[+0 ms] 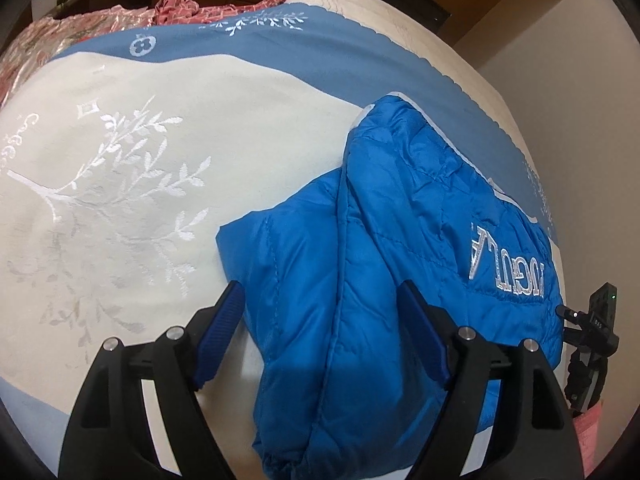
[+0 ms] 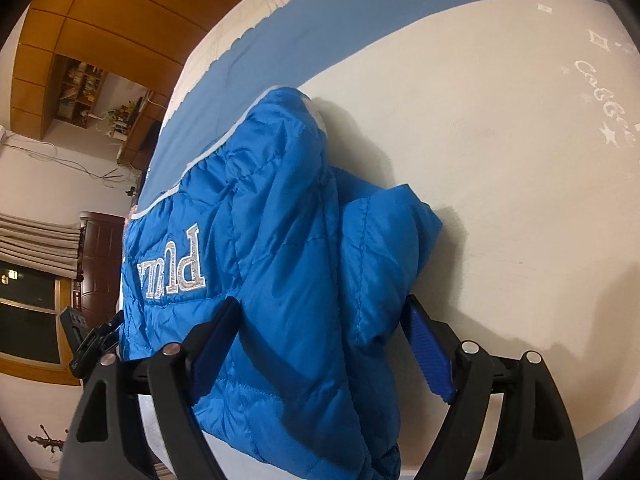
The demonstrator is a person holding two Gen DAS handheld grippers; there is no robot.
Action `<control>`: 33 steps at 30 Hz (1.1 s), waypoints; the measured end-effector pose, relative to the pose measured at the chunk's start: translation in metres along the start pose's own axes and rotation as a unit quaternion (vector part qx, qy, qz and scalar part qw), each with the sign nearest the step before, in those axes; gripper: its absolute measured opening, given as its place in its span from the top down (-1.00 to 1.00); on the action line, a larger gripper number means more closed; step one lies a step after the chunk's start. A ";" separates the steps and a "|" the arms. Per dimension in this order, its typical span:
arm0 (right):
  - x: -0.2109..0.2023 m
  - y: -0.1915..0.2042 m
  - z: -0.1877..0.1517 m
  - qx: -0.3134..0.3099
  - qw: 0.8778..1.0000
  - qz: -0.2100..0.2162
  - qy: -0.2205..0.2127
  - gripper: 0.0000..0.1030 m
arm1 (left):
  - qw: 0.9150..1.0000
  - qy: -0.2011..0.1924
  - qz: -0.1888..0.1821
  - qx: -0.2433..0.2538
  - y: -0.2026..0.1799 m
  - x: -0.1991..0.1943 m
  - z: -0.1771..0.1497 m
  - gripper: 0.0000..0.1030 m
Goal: Fold large clothes
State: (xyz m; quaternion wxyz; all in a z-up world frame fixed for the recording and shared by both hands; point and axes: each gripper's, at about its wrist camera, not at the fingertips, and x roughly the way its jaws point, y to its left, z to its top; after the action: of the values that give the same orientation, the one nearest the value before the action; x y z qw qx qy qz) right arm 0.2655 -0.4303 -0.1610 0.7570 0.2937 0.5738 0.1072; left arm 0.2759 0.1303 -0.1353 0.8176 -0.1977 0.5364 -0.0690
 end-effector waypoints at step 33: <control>-0.109 0.083 -0.072 -0.080 0.992 0.085 -0.041 0.64 | 0.996 -0.067 -0.013 0.051 -0.062 -0.123 -0.057 0.75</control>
State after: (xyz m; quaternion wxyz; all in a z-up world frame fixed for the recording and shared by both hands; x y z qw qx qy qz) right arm 0.1784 -0.3947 -0.0382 0.7892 0.2838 0.5047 0.2048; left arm 0.1792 0.0992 -0.0264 0.8596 -0.1669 0.4737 -0.0937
